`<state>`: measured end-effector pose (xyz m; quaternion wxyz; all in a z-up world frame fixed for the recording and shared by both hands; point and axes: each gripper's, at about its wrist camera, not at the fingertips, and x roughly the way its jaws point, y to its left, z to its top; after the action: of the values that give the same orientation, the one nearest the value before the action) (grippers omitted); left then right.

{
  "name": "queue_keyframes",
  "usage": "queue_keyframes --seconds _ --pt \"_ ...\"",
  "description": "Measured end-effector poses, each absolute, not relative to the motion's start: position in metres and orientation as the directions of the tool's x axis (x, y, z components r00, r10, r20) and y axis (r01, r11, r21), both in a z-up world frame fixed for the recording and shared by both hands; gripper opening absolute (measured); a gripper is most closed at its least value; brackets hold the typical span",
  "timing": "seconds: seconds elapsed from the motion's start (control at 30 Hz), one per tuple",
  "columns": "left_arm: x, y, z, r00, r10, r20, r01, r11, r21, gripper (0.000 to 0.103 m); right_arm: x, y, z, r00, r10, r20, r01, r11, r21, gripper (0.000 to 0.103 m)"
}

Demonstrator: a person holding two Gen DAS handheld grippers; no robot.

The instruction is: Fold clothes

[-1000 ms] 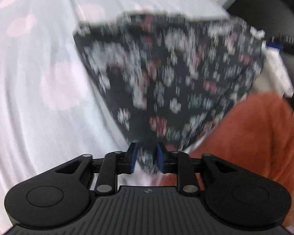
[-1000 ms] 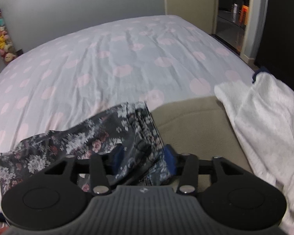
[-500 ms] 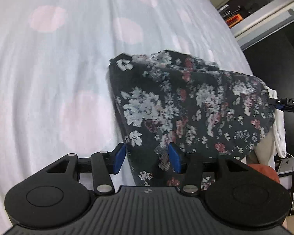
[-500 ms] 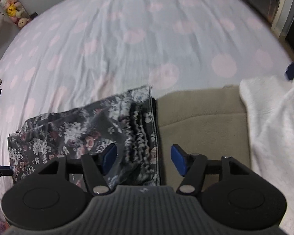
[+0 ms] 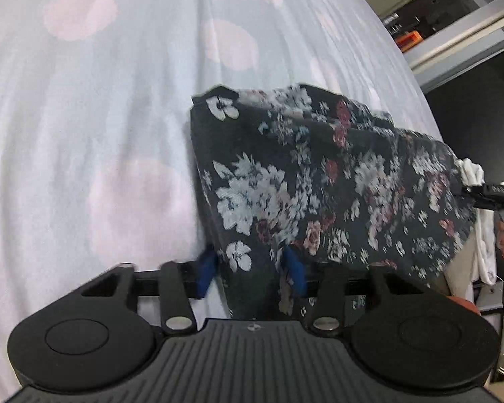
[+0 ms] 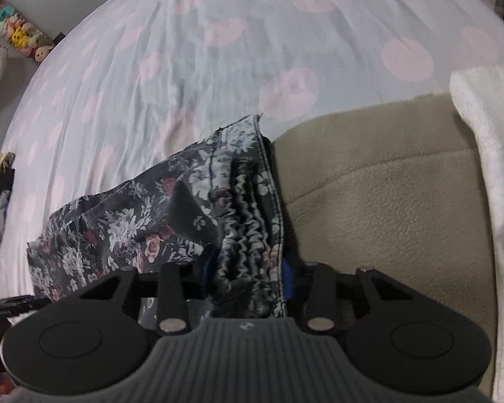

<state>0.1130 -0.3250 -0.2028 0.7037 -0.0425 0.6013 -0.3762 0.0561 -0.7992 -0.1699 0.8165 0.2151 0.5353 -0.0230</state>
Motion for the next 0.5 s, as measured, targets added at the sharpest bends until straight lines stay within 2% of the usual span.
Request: queue_keyframes --seconds 0.03,0.13,0.3,0.5 --pt "0.113 -0.324 -0.202 0.001 -0.584 -0.812 0.478 0.713 -0.513 0.023 0.055 -0.795 -0.166 0.432 0.177 -0.884 0.257 0.916 0.309 0.035" --pt "0.112 -0.322 -0.198 0.02 -0.594 -0.804 0.475 0.713 -0.515 0.013 0.052 -0.785 -0.155 0.453 0.143 -0.88 0.247 0.928 0.278 0.027" --pt "0.107 -0.32 -0.175 0.078 -0.611 -0.788 0.516 0.701 -0.493 0.006 0.05 -0.763 -0.127 0.485 0.095 -0.869 0.222 0.948 0.228 0.023" --pt "0.107 -0.304 -0.143 0.153 -0.627 -0.764 0.558 0.693 -0.457 0.005 0.047 -0.724 -0.091 0.537 0.097 -0.838 0.16 0.964 0.214 0.021"
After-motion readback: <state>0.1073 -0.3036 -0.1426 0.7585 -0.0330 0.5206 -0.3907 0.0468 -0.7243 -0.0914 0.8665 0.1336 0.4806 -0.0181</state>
